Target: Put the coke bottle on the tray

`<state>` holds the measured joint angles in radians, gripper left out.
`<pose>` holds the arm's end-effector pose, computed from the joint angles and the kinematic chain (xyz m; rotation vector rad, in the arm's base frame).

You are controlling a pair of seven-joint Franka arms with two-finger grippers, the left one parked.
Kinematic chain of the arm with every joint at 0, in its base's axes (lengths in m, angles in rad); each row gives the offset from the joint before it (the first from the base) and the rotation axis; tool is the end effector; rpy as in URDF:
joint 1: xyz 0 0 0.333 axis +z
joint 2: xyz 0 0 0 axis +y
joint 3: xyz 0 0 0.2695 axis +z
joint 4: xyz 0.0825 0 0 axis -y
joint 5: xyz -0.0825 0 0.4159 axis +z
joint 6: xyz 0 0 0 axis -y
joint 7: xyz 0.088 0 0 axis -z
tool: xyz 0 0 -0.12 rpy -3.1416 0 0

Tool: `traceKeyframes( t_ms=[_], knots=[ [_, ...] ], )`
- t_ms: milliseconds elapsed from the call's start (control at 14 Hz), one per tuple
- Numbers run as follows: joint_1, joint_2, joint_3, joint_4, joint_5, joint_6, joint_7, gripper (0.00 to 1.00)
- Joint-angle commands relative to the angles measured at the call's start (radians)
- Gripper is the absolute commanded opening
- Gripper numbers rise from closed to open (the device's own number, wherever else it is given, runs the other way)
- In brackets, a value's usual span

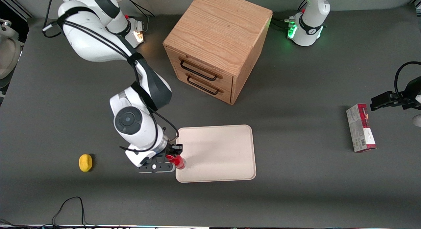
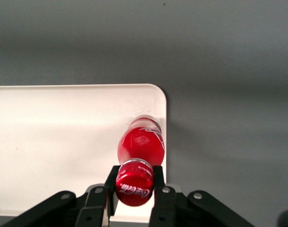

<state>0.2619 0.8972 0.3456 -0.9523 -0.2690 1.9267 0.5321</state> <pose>0.7013 0.3494 0.3098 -3.0724 -0.0243 -0.1478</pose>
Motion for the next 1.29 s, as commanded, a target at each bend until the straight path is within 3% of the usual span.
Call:
traceKeyframes(
  t_ms=[0, 143, 214, 286, 500, 714, 857, 1000, 1214],
  knots=[
    [0.019, 0.048, 0.01, 0.047, -0.029, 0.027, -0.011, 0.29],
    [0.019, 0.069, 0.01, 0.046, -0.038, 0.034, -0.014, 0.34],
    [0.019, 0.074, 0.01, 0.046, -0.042, 0.034, -0.012, 0.5],
    [0.019, 0.072, 0.01, 0.044, -0.044, 0.034, -0.009, 1.0],
    [0.01, 0.049, 0.012, 0.046, -0.036, 0.026, 0.002, 1.0],
    [0.008, -0.085, 0.007, -0.033, -0.003, -0.033, 0.002, 1.0],
    [-0.018, -0.243, -0.035, -0.187, 0.101, -0.052, -0.014, 1.0],
    [-0.018, -0.407, -0.123, -0.371, 0.18, -0.051, -0.029, 1.0],
    [-0.015, -0.66, -0.285, -0.665, 0.322, -0.048, -0.18, 1.0]
  ],
)
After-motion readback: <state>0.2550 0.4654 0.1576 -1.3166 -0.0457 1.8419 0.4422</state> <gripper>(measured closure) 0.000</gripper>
